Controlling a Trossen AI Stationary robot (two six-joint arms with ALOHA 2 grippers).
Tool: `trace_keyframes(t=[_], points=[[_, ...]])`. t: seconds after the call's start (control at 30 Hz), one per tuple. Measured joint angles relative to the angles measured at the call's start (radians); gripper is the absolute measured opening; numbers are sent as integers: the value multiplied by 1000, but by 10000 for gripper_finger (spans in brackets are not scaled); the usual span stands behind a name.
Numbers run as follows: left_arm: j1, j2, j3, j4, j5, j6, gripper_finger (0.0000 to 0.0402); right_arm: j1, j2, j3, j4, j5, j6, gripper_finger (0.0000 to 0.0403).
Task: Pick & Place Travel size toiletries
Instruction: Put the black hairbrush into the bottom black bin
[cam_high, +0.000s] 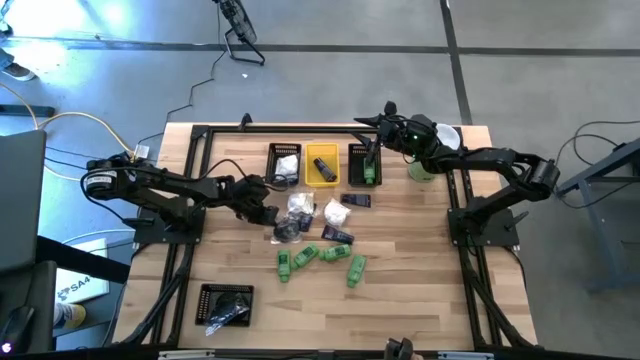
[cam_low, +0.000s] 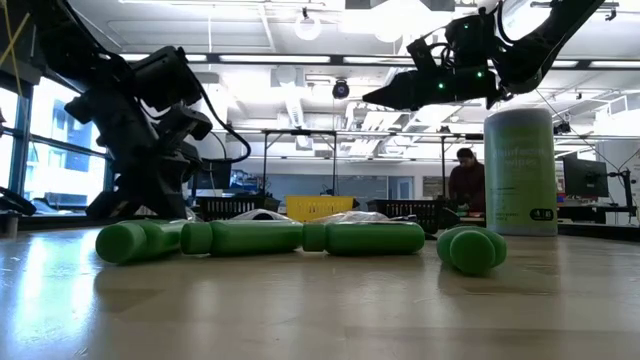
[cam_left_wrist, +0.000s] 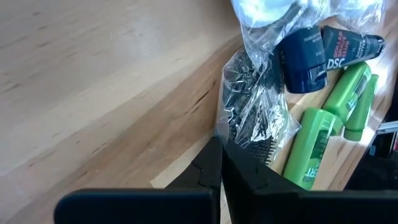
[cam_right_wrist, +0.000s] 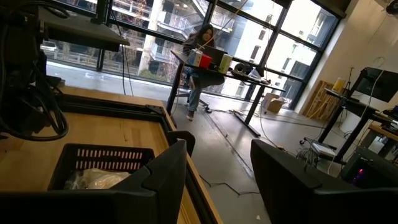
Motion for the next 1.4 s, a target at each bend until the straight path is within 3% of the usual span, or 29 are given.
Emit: trace_keyframes(t=[0.57,1.4], points=[[0,0,0,-1,56,27,1,0,0,0,0,0,0,173],[0,-1,1,-53,19,30,0,0,0,0,-6,0,0,173]])
